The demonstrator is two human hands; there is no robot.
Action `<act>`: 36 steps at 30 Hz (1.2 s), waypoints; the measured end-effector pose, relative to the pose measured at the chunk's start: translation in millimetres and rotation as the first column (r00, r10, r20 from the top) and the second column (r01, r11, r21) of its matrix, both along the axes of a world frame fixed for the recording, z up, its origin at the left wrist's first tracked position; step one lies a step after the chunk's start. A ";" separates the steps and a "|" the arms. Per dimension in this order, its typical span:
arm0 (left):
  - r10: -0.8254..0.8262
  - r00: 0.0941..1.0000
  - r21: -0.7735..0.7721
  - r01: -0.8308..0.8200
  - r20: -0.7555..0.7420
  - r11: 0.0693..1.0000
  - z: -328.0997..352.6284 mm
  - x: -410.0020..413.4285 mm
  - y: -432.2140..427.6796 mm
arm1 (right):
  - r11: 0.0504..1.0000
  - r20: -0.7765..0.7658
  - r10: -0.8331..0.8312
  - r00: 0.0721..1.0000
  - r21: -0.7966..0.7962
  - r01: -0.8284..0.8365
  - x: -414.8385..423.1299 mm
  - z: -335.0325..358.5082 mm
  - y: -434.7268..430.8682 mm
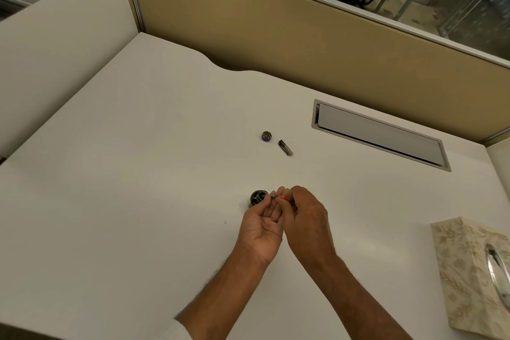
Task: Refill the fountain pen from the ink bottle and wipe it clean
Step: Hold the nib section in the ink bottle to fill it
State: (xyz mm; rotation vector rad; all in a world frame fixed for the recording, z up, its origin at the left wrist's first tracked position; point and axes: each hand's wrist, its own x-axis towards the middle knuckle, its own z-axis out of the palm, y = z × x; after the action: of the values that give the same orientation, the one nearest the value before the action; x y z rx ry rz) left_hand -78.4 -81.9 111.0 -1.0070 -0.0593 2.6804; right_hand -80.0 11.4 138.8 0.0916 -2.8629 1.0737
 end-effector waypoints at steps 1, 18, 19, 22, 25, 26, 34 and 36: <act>0.000 1.000 -0.002 0.000 0.000 1.000 -0.1 -0.5 0.1 | 1.000 -0.013 -0.006 1.000 0.012 0.006 -0.2 -0.6 0.1; 0.005 1.000 -0.023 -0.005 0.001 1.000 -4.8 0.4 2.3 | 0.999 -0.004 -0.020 1.000 -0.029 0.020 -2.9 -3.2 1.4; 0.005 1.000 -0.019 -0.005 0.000 1.000 -4.4 0.5 2.2 | 0.999 -0.017 -0.019 1.000 -0.027 0.018 -2.2 -2.0 1.4; -0.003 1.000 0.001 0.003 -0.001 1.000 -2.7 1.2 2.0 | 1.000 -0.084 0.019 0.996 -0.009 -0.020 -1.5 1.8 1.0; -0.001 1.000 0.005 0.001 0.009 1.000 -3.9 0.3 2.3 | 0.998 -0.120 0.069 0.990 0.003 -0.070 -2.0 1.7 0.4; 0.002 1.000 0.005 -0.002 0.012 1.000 -4.2 0.0 3.0 | 0.997 -0.129 0.073 0.989 0.002 -0.074 -2.2 1.4 0.5; 0.012 1.000 0.014 -0.012 0.011 1.000 -2.1 0.3 4.8 | 1.000 -0.173 0.031 0.984 0.002 -0.031 -2.2 2.7 -0.6; 0.012 1.000 0.014 -0.013 0.013 1.000 -3.3 0.4 4.6 | 0.999 -0.174 0.031 0.984 0.013 -0.030 -2.7 1.6 0.2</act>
State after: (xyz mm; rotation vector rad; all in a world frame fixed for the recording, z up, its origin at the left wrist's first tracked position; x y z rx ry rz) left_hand -78.0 -77.3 107.6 -1.0234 -0.0873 2.6810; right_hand -82.7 11.6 140.4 0.2195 -2.7188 1.0022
